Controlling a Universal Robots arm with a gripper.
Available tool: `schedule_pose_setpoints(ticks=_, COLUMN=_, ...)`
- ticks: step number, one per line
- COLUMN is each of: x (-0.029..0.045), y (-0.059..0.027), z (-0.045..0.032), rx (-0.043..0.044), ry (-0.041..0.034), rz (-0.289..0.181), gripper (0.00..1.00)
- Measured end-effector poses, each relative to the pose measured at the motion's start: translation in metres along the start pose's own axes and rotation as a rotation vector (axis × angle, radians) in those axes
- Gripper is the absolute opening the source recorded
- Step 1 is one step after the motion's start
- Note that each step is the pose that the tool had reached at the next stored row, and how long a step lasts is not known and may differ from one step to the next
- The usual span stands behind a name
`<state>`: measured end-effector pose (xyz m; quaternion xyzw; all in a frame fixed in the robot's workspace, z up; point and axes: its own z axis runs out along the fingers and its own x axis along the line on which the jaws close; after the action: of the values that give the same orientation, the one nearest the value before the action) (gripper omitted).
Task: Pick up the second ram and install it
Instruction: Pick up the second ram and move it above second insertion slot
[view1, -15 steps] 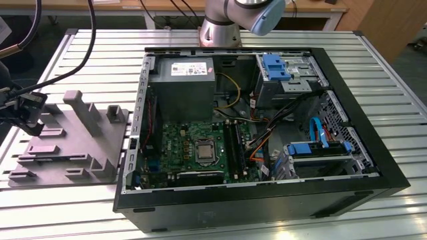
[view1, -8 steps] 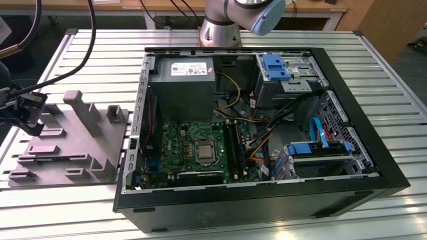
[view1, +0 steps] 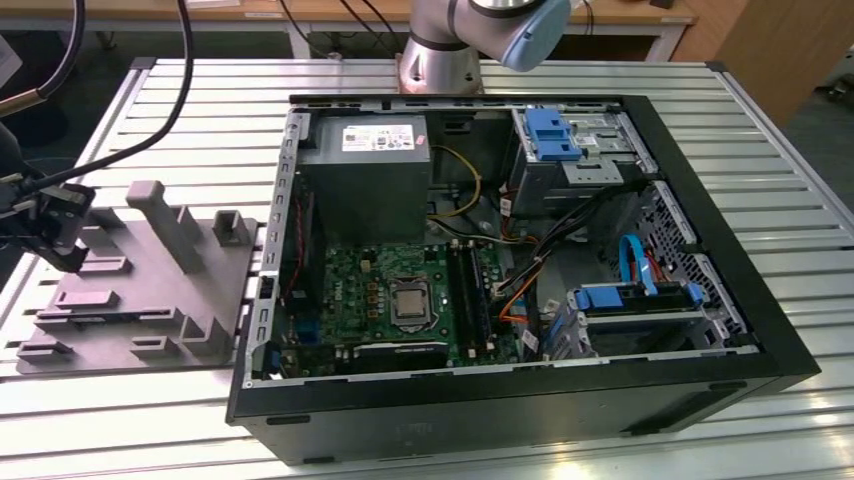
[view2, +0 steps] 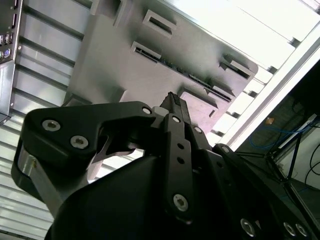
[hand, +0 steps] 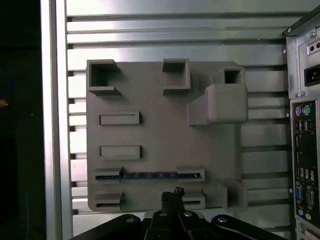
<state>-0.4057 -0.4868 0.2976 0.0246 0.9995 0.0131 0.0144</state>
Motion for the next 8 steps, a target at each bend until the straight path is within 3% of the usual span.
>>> schedule_pose_setpoints(ticks=8, x=0.0001, y=-0.0001, z=0.0011, rx=-0.0035, ry=0.0035, rz=-0.128, gripper=0.1)
